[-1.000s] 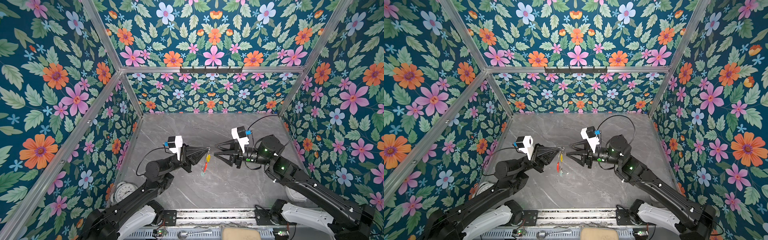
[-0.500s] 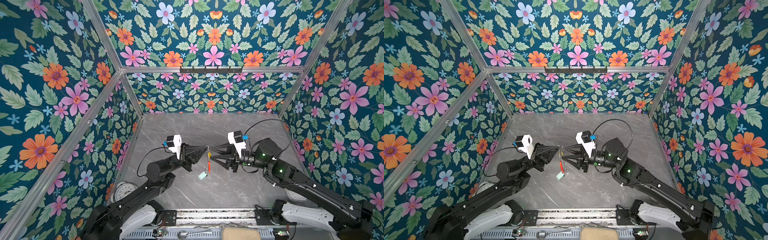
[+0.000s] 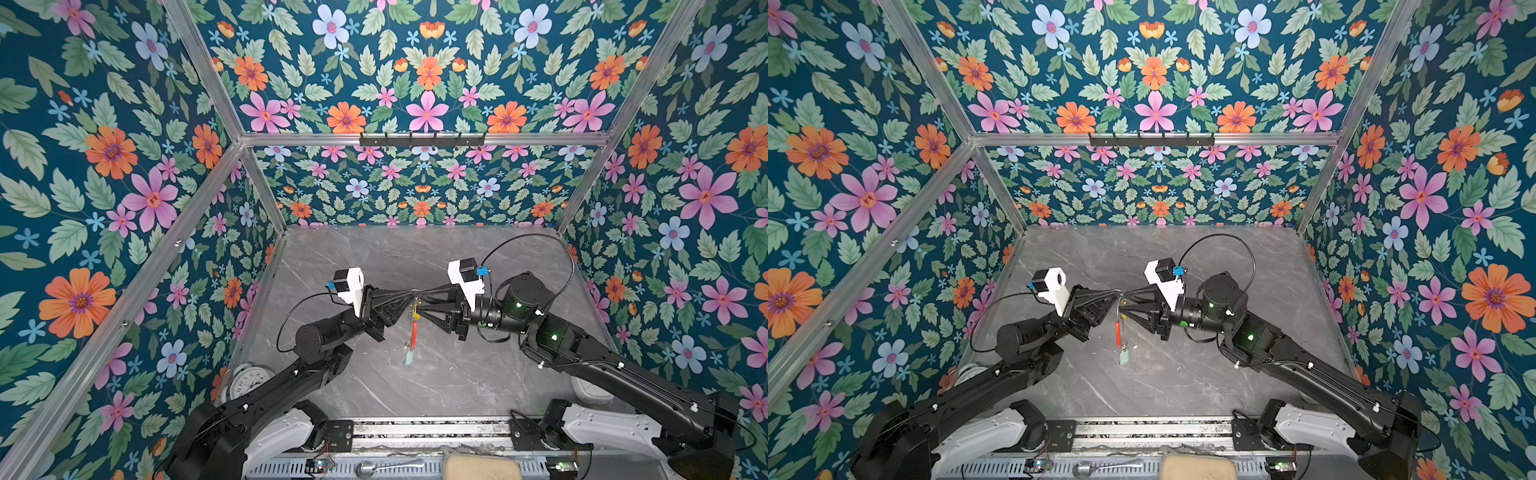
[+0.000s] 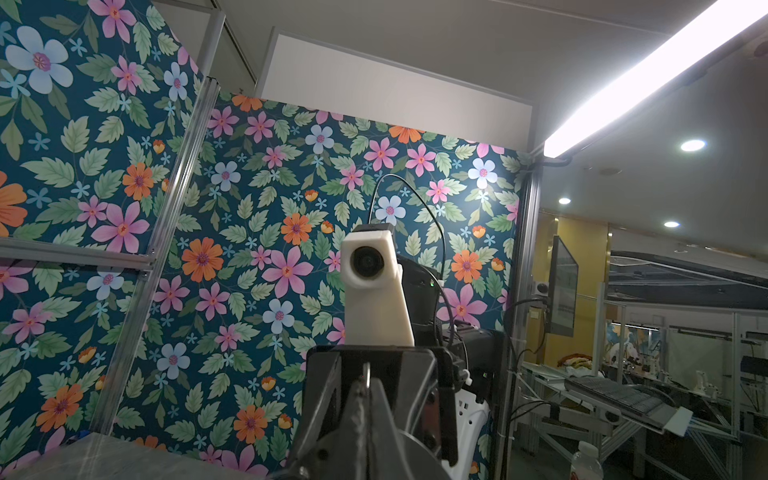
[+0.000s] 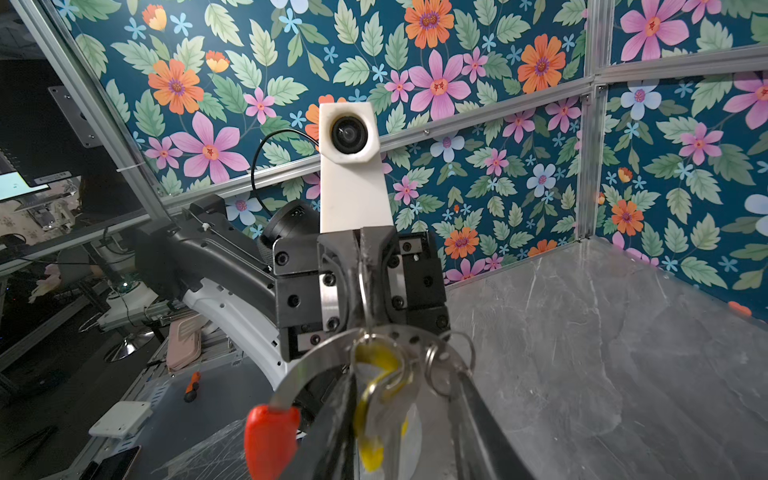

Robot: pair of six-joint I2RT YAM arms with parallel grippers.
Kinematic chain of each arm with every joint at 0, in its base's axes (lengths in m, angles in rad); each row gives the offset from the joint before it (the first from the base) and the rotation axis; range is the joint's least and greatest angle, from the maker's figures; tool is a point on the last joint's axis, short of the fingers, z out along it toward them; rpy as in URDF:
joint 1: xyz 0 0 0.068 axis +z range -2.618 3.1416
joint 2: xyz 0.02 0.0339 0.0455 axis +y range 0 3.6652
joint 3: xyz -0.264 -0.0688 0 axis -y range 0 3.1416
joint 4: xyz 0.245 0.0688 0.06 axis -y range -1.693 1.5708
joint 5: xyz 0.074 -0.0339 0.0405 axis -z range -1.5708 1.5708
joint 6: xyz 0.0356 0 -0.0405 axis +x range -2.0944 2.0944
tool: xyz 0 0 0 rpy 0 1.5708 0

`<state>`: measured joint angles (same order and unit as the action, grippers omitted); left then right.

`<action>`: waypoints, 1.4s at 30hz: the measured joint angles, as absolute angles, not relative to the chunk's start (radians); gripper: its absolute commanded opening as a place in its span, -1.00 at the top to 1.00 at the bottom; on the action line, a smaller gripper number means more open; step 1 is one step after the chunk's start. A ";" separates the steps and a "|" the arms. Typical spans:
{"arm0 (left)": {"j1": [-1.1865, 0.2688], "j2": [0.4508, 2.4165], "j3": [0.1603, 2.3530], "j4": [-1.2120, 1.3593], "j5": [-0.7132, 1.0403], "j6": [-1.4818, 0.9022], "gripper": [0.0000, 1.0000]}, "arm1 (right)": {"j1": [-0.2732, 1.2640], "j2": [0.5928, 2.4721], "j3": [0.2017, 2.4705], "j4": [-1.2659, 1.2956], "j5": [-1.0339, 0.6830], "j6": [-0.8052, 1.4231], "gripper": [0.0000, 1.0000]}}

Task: Remove the keys from the keyring

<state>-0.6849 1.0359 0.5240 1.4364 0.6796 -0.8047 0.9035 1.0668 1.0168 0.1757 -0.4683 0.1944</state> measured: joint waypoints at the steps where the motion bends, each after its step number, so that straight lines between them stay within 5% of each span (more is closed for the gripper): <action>1: -0.685 1.036 0.524 1.438 0.680 -0.805 1.00 | 0.904 1.068 1.017 0.175 -0.468 0.194 0.43; 11: -0.685 1.037 0.524 1.443 0.679 -0.808 1.00 | 0.904 1.062 1.018 0.152 -0.479 0.180 0.99; 42: -0.681 1.028 0.511 1.458 0.708 -0.837 1.00 | 0.899 1.020 1.146 -0.055 -0.434 0.098 1.00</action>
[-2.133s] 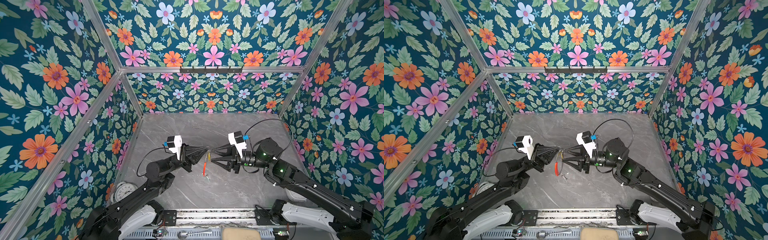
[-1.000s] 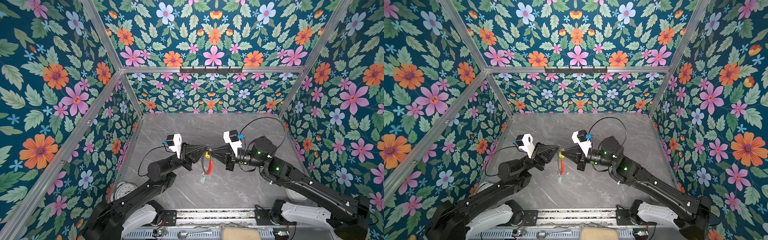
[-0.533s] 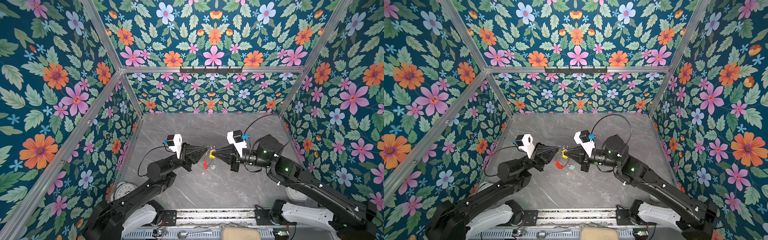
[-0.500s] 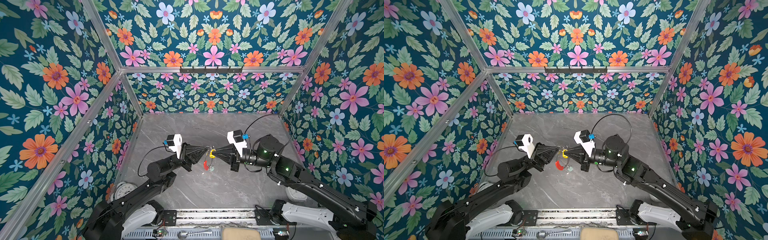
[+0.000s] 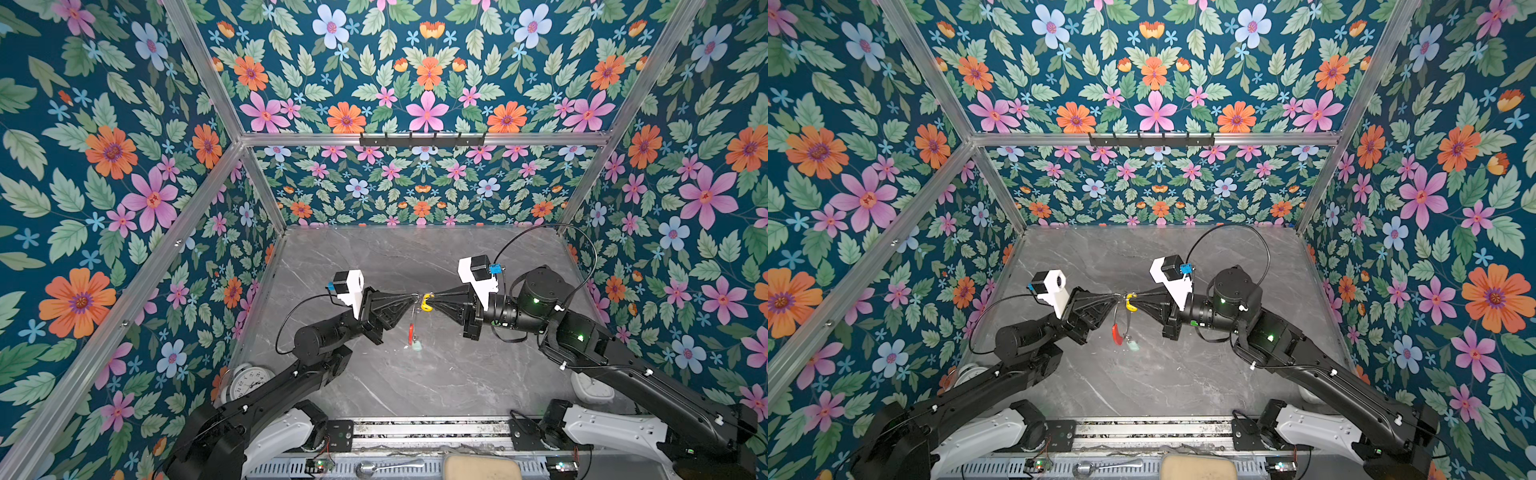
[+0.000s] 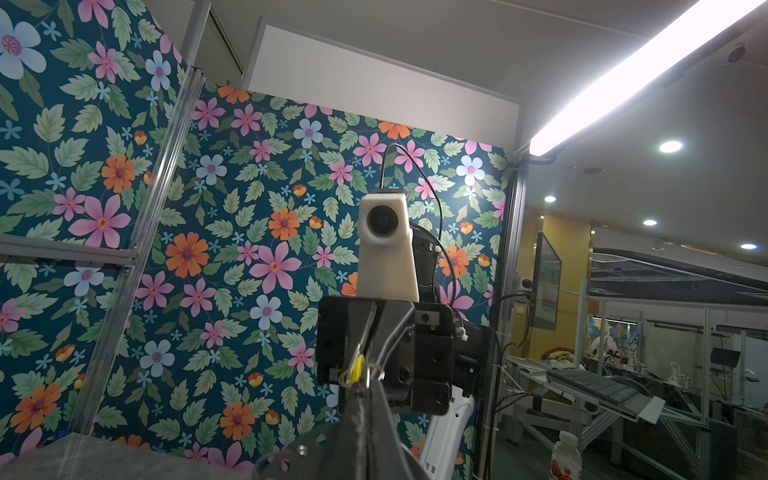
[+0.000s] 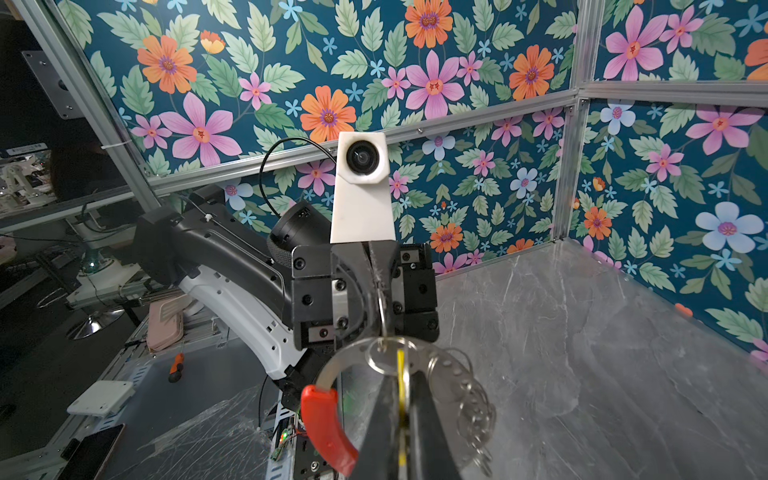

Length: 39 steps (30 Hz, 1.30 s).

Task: Remove the keys from the keyring

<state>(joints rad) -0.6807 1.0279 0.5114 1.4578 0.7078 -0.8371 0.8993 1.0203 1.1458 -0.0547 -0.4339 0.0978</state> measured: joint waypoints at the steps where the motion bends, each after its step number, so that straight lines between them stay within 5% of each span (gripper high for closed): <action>1: -0.681 1.027 0.510 1.458 0.707 -0.838 1.00 | 0.898 1.020 1.143 -0.055 -0.434 0.098 1.00; 39: -0.665 1.052 0.511 1.510 0.626 -0.972 1.00 | 0.904 1.089 1.014 0.202 -0.487 0.181 1.00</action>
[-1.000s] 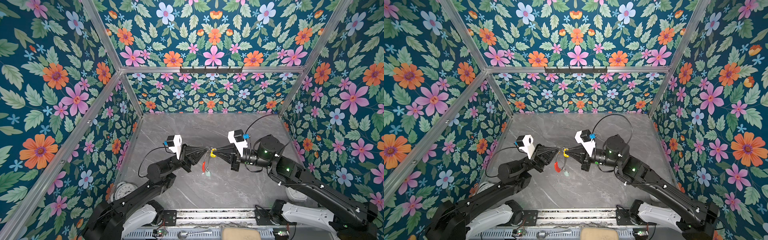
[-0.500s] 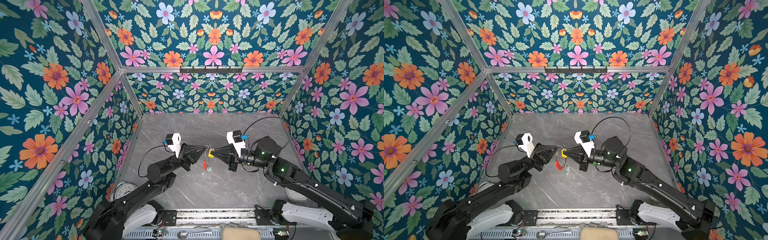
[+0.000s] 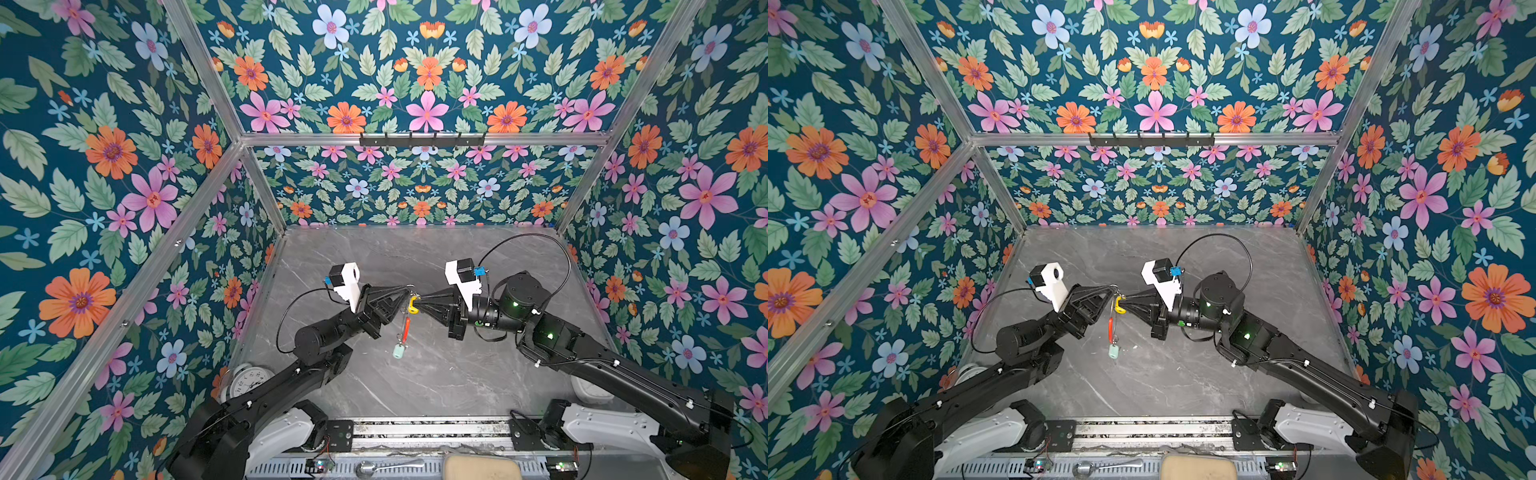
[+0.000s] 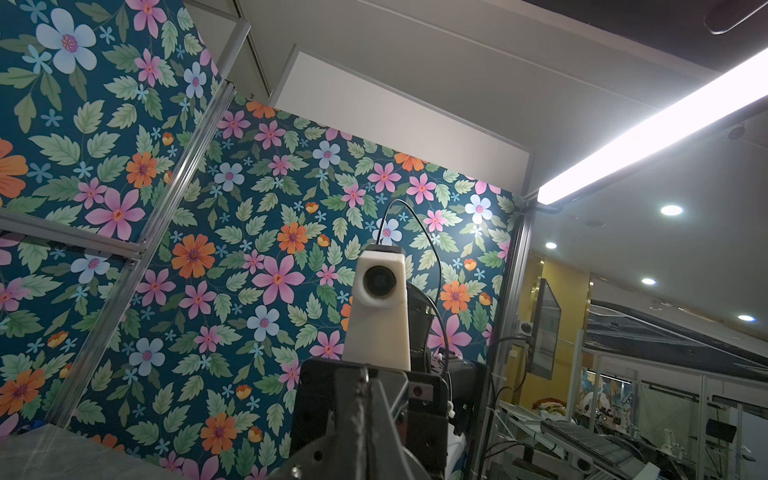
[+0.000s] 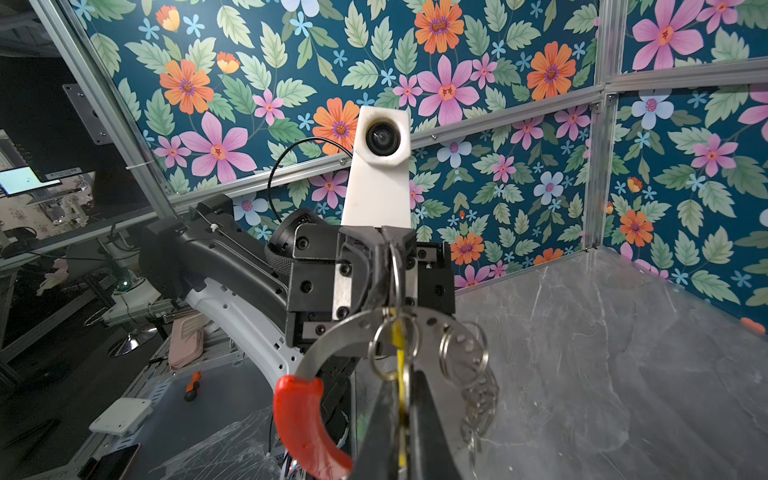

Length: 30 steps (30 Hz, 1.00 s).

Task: Remove the keys from the keyring

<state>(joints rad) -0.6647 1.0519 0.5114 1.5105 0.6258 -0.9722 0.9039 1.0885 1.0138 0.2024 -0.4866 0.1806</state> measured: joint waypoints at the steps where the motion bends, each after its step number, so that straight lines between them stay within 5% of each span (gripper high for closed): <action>1: -0.665 1.052 0.512 1.510 0.623 -0.973 1.00 | 0.905 1.090 1.013 0.206 -0.487 0.181 1.00; 30: -0.664 1.076 0.535 1.512 0.585 -0.994 1.00 | 0.928 1.142 1.044 0.208 -0.438 0.142 1.00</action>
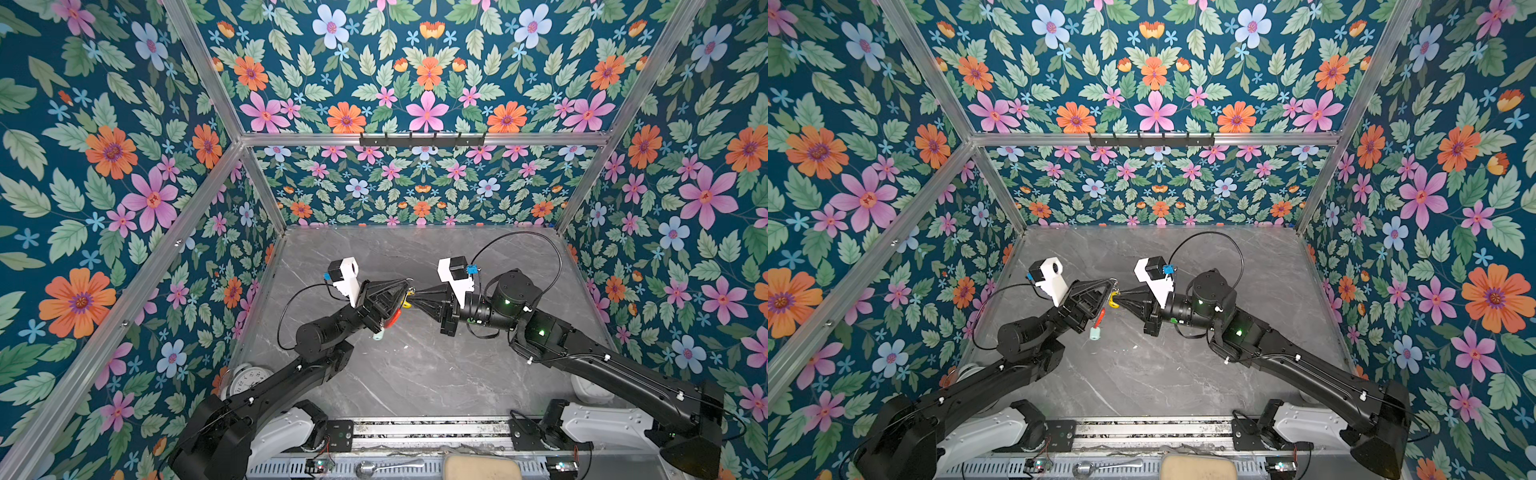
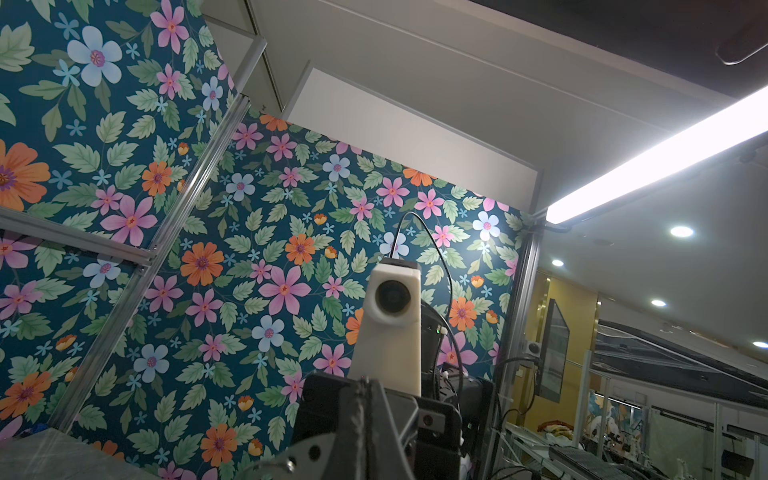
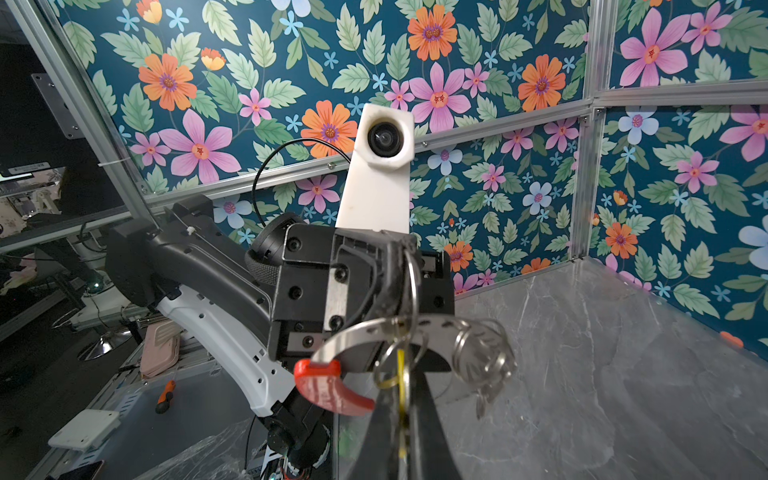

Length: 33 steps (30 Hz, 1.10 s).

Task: Remove the keys from the keyring

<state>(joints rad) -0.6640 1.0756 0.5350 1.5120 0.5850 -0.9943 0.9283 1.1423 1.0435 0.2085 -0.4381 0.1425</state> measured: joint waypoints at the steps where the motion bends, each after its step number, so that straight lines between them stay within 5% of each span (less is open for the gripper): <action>1: -0.664 1.076 0.535 1.512 0.582 -0.994 1.00 | 0.929 1.143 1.045 0.207 -0.435 0.138 1.00; 20: -0.664 1.071 0.537 1.493 0.553 -0.986 1.00 | 0.939 1.156 1.083 0.153 -0.366 0.098 1.00; 27: -0.664 1.062 0.537 1.496 0.540 -0.962 1.00 | 0.940 1.143 1.089 0.055 -0.363 0.097 0.26; 33: -0.664 1.063 0.536 1.510 0.521 -0.953 1.00 | 0.936 1.076 1.066 -0.017 -0.362 0.095 0.02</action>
<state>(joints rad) -0.6640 1.0634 0.5362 1.5101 0.5213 -0.9535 0.9360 1.0763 1.0664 -0.0174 -0.3622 0.0948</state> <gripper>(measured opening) 0.049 0.475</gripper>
